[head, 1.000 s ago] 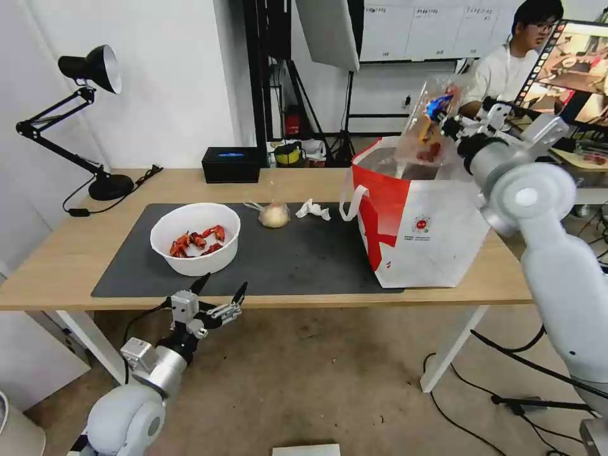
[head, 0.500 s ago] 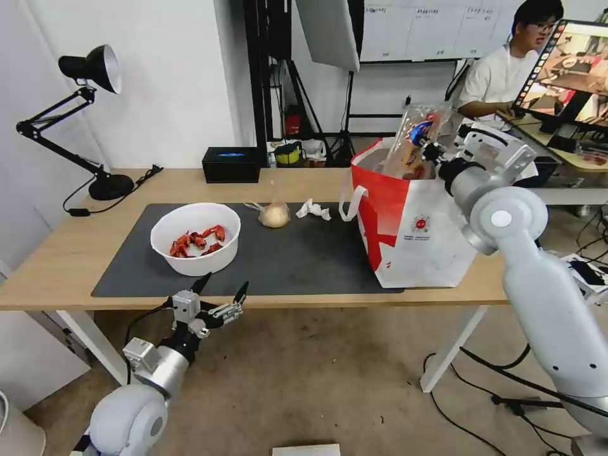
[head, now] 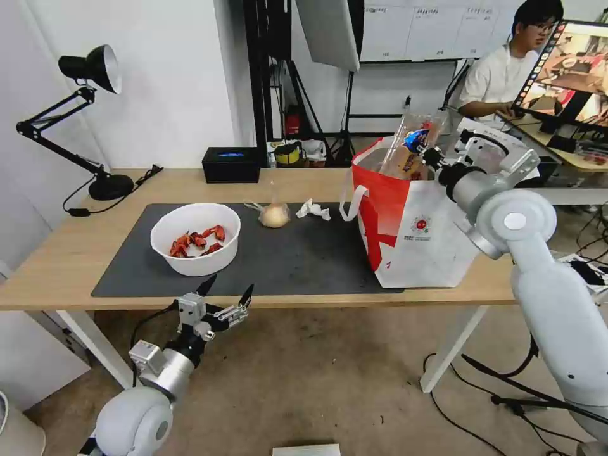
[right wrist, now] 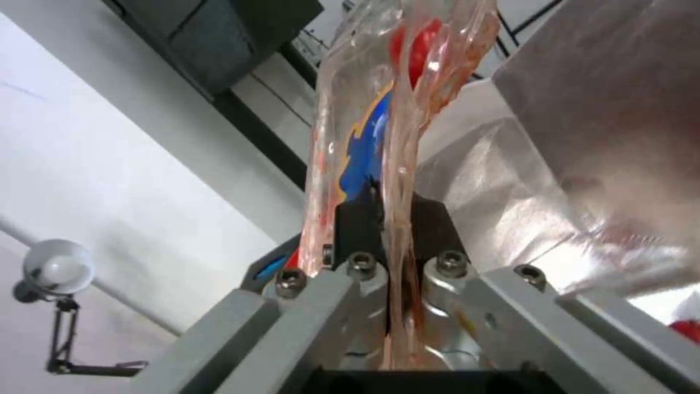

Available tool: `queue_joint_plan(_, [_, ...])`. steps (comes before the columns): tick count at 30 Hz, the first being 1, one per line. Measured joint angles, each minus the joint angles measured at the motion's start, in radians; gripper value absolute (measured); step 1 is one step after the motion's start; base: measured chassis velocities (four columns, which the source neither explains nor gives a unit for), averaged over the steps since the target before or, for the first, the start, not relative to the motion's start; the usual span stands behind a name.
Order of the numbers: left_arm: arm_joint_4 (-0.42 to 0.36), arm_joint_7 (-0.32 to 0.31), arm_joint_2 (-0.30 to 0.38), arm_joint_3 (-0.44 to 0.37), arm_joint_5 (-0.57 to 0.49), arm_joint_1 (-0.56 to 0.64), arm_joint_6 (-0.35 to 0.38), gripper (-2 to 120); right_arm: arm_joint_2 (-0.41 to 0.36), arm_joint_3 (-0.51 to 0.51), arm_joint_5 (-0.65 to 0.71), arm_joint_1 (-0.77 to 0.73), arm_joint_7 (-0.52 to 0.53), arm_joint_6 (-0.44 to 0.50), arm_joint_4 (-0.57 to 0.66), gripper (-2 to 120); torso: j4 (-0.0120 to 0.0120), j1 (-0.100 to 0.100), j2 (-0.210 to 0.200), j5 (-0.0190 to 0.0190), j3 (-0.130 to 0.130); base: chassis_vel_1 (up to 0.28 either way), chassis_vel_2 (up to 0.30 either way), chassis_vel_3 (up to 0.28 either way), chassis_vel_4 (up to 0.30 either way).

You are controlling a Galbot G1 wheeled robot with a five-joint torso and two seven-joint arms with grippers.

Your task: Pick up the trash from the table and place it into the takeout bag.

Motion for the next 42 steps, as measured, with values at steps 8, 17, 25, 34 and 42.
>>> queue_joint_plan(8, [-0.001,0.000,0.004,0.001,0.005,0.000,0.006,100,0.013,0.014,0.013,-0.011,0.010,-0.033,0.003,18,0.0000,0.000,0.000,-0.0001,0.000,0.000,0.000,0.000,0.000])
queue_joint_plan(17, [-0.009,-0.001,0.023,-0.004,0.008,-0.002,0.010,100,0.011,0.005,-0.017,-0.009,-0.009,-0.040,-0.021,50,0.0000,0.000,0.000,0.0000,0.000,0.000,0.000,0.000,0.000])
queue_joint_plan(25, [-0.003,-0.004,0.022,-0.002,0.011,-0.003,0.010,100,0.023,-0.001,-0.023,0.000,-0.011,-0.043,-0.030,76,0.0001,0.000,0.000,-0.0001,0.000,0.000,0.000,0.000,0.000])
queue_joint_plan(34, [0.001,-0.005,0.022,0.000,0.013,-0.008,0.010,100,0.026,-0.012,-0.026,0.010,-0.022,-0.048,-0.031,100,0.0001,0.000,0.000,-0.0001,0.000,0.000,0.000,0.000,0.000])
queue_joint_plan(42, [0.003,-0.005,0.019,-0.001,0.013,-0.009,0.007,100,0.008,-0.008,-0.025,0.004,-0.080,-0.051,-0.008,100,0.0000,0.000,0.000,0.0001,0.000,0.000,0.000,0.000,0.000])
